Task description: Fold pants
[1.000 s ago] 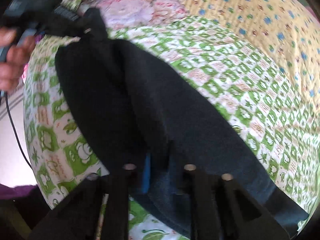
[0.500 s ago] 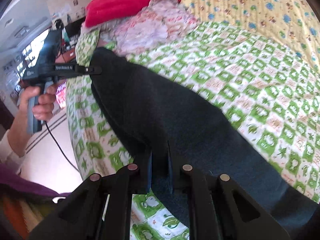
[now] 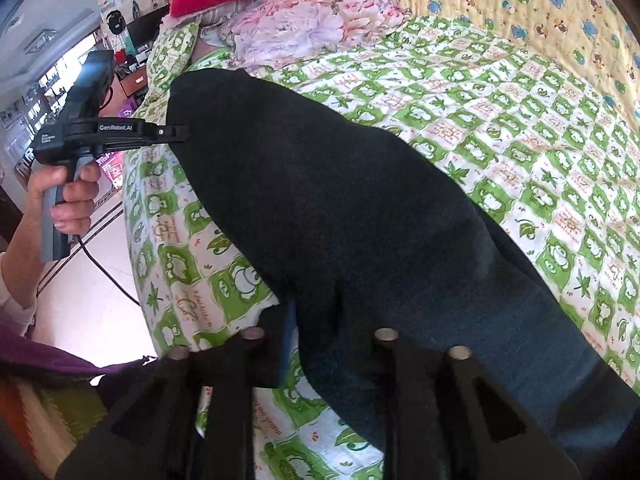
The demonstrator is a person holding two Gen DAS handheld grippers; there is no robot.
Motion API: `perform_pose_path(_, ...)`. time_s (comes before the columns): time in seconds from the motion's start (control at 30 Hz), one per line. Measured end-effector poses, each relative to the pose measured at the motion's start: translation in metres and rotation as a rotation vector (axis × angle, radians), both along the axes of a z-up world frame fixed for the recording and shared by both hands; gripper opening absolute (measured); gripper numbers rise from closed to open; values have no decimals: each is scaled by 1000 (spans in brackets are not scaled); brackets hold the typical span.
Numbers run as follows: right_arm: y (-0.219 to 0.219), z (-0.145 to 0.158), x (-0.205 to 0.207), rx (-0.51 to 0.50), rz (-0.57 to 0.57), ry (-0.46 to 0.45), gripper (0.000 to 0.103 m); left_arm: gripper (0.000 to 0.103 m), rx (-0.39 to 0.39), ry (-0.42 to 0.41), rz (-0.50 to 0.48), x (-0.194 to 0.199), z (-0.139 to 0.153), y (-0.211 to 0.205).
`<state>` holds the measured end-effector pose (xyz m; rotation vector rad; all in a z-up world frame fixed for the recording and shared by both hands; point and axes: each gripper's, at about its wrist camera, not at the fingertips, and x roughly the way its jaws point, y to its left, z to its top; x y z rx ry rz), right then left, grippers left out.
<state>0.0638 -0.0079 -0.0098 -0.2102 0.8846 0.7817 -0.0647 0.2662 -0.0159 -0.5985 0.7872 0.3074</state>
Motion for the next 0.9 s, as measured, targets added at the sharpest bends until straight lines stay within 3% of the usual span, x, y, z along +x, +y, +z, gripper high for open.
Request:
perform_pose_path(0.03, 0, 0, -2, -4, -2, -6, 47, 10, 8, 2, 11, -3, 1, 0)
perform_pose_path(0.07, 0, 1, -4, -5, -6, -15, 50, 14, 18, 5, 24, -5, 3, 1)
perform_pose_path(0.2, -12, 11, -5, 78, -23, -1, 50, 23, 28, 13, 85, -15, 12, 7)
perform_pose_path(0.37, -28, 27, 3, 197, -72, 26, 50, 46, 6, 1, 126, -23, 20, 15)
perform_pose_path(0.57, -45, 37, 26, 321, -147, 85, 50, 56, -15, 28, 145, -18, 17, 20)
perform_pose_path(0.9, -50, 42, 69, 384, -236, 111, 50, 56, -73, 51, 173, -5, 5, 38)
